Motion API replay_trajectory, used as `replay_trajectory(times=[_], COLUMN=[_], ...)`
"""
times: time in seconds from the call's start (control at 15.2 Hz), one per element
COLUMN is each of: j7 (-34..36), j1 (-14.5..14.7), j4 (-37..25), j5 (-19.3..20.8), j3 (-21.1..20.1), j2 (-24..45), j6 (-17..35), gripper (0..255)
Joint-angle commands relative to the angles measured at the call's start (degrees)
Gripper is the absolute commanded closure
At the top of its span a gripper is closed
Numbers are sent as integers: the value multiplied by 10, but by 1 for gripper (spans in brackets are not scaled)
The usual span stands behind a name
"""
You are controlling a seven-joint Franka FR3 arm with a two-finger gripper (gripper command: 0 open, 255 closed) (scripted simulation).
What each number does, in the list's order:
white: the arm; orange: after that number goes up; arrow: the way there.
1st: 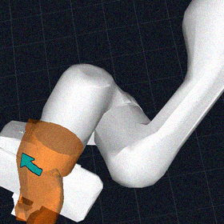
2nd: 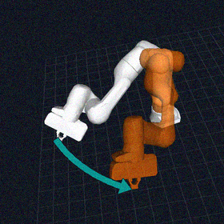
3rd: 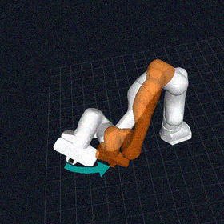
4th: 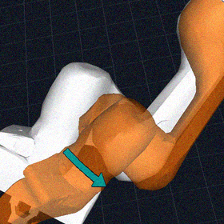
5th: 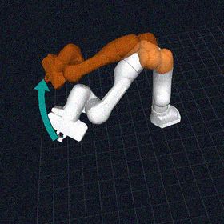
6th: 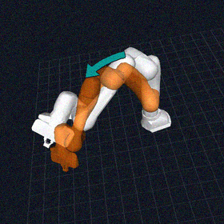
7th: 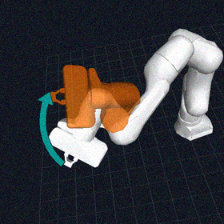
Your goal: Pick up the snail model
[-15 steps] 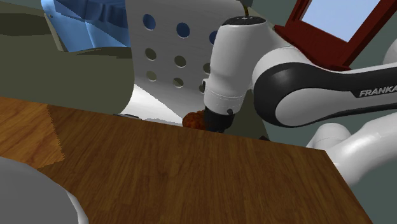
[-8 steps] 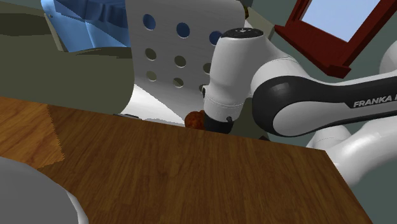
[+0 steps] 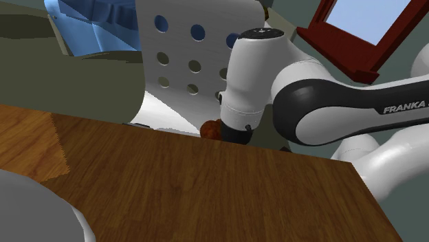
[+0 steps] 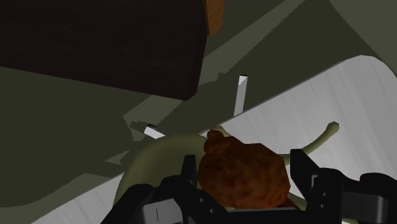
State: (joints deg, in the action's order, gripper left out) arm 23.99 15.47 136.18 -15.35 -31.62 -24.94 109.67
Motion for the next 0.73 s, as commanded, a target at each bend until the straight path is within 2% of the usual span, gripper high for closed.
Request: replay_trajectory(times=[0.0,0.66], j7=[0,2], j1=[3,2], j4=[-13,-79], j5=[0,7], j3=[1,19], j2=[-5,-17], j6=[-15,-94], gripper=[255,255])
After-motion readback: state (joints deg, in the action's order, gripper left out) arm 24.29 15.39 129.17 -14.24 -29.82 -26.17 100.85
